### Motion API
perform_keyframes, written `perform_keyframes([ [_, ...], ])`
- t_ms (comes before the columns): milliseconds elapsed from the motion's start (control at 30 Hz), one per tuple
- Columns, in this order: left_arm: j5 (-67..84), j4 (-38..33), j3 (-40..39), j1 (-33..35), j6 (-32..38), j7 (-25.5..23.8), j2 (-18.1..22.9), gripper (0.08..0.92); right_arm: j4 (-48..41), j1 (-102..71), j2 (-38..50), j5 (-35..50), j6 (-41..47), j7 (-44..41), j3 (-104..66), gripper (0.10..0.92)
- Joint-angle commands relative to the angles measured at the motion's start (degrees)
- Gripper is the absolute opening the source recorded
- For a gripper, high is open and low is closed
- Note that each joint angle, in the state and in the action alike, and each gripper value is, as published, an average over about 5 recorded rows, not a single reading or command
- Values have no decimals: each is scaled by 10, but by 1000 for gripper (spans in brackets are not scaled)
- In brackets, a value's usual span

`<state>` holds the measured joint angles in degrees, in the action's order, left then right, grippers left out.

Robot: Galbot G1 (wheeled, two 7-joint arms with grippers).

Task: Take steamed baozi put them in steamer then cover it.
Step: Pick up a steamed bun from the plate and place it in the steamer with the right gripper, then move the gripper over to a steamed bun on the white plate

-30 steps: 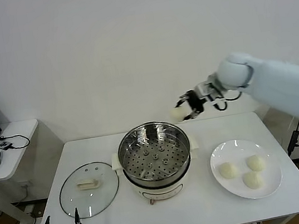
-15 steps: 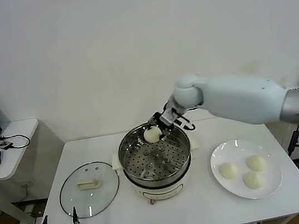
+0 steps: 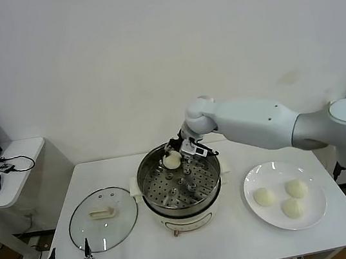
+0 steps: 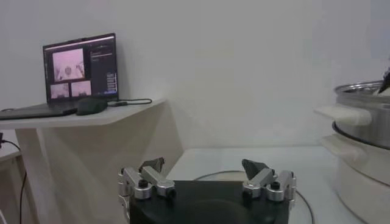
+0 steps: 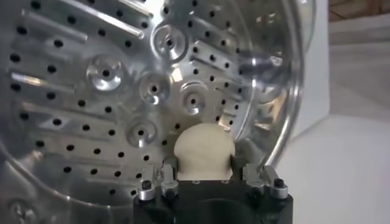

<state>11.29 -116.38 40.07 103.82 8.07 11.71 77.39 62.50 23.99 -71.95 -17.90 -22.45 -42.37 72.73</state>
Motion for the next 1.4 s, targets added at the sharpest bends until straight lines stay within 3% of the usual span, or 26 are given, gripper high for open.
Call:
perform_keyframes([
  [33,0,1,0,0,0,0,0,823,-20,-9,-14,-48,-29,12,0,569],
  [200,-1,0,-1,2,0,0,2,823,6,7,0,-5,-19,9,1,690],
  [400,-1,-2,1,4,0,-1,0,823,69,69,53,126,56,-53,4,813],
  [567,0,-3,2,6,0,-2,-5,823,139,127,129,245,180,-111,8,822],
  [767,2,-1,4,1,3,2,-8,823,267,188,257,299,326,-131,37,823],
  [1100,10,11,6,-9,9,2,-35,823,388,190,477,309,382,-155,79,823],
  [1400,11,10,3,-14,6,1,-30,823,386,77,525,233,381,-132,64,823],
])
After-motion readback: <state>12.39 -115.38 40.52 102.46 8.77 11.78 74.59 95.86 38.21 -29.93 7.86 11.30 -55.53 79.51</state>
